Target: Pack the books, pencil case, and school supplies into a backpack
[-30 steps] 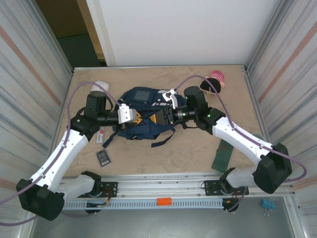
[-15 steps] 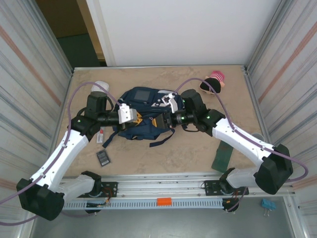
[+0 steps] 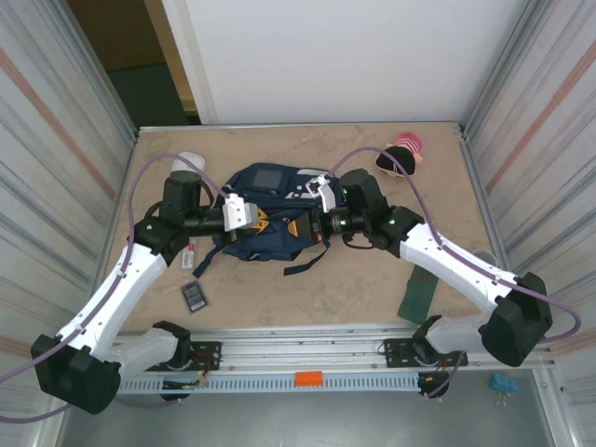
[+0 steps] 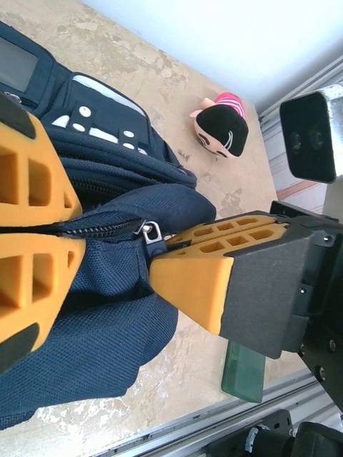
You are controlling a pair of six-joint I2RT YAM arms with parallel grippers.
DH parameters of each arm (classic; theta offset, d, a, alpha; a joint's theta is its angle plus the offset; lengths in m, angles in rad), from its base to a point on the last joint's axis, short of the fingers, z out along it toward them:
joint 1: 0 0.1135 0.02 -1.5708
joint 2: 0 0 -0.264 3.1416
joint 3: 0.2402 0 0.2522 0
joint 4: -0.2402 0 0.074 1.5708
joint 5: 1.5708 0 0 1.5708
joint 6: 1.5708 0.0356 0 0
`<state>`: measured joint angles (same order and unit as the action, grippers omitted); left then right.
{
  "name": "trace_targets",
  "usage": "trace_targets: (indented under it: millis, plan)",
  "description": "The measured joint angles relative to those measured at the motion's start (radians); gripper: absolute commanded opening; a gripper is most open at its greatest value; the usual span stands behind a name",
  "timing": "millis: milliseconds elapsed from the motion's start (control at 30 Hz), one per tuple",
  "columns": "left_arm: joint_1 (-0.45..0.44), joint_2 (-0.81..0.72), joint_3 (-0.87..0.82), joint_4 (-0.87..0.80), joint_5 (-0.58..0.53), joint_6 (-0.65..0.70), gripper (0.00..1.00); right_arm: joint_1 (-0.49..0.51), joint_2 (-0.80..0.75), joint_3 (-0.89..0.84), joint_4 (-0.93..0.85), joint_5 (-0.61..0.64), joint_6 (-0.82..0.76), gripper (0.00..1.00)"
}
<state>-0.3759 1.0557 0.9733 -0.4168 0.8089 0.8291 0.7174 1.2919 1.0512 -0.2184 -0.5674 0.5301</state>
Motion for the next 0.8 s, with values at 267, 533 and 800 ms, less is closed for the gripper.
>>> trace_targets:
  millis: [267,533,800]
  plan:
    - [-0.011,0.000,0.000,-0.001,-0.044,0.004,0.00,-0.142,-0.090,-0.068,-0.124,0.082,0.001,0.00]
    - [-0.010,-0.008,0.000,0.002,-0.036,-0.005,0.00,-0.343,-0.154,-0.130,-0.246,0.144,-0.010,0.00]
    - [-0.011,-0.028,0.005,0.014,0.007,-0.048,0.00,-0.465,-0.022,-0.137,-0.190,0.138,-0.010,0.00]
